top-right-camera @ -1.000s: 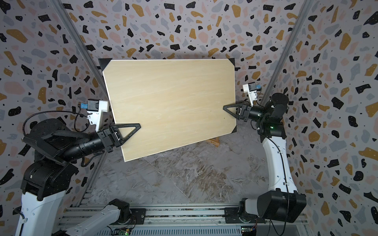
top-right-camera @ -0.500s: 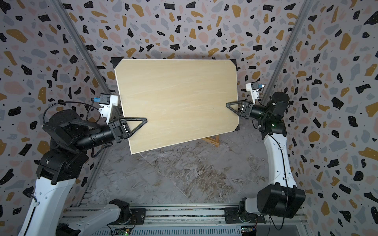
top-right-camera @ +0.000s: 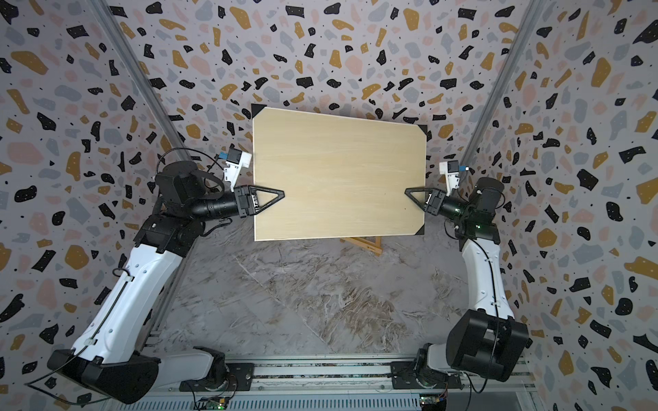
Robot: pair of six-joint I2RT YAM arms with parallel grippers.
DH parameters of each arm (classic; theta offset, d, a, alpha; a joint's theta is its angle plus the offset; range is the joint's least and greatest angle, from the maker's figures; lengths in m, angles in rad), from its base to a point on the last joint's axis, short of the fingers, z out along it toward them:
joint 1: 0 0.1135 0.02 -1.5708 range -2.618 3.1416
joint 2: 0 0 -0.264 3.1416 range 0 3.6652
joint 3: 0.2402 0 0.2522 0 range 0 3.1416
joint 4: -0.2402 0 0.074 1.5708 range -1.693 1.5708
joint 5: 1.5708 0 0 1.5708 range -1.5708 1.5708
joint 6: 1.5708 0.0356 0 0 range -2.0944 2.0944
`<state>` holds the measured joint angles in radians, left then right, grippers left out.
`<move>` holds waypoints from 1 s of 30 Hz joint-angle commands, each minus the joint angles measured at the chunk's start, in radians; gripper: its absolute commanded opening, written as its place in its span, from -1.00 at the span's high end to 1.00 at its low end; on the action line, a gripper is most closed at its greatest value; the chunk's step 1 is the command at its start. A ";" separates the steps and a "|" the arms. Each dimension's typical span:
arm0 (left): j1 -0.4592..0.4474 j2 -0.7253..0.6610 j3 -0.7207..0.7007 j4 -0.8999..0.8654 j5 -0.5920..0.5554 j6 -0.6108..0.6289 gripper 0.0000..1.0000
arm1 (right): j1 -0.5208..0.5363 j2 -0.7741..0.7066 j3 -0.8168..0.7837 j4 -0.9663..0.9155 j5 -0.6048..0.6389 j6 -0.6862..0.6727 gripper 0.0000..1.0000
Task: Assemble the easel
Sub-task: Place the drawing board on the easel.
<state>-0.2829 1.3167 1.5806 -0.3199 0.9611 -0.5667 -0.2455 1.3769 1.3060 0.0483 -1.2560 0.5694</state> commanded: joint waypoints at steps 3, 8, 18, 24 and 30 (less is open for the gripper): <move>-0.053 0.063 0.016 0.283 -0.107 0.285 1.00 | 0.058 -0.136 0.020 0.050 0.181 -0.100 0.75; -0.033 0.143 0.007 0.381 -0.107 0.297 1.00 | 0.056 -0.199 -0.032 0.088 0.238 -0.114 0.80; -0.029 0.402 0.087 0.585 -0.051 0.280 1.00 | 0.064 -0.273 -0.195 0.149 0.356 -0.136 0.80; -0.031 0.578 0.174 0.688 -0.038 0.252 1.00 | 0.156 -0.302 -0.273 0.139 0.536 -0.292 0.80; -0.043 0.702 0.177 0.876 -0.076 0.257 1.00 | 0.232 -0.277 -0.358 0.244 0.705 -0.354 0.80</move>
<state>-0.1963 2.0083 1.7042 0.2485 1.3483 -0.4934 -0.1642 1.1507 0.9443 0.1696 -0.6460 0.3889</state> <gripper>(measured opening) 0.175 0.518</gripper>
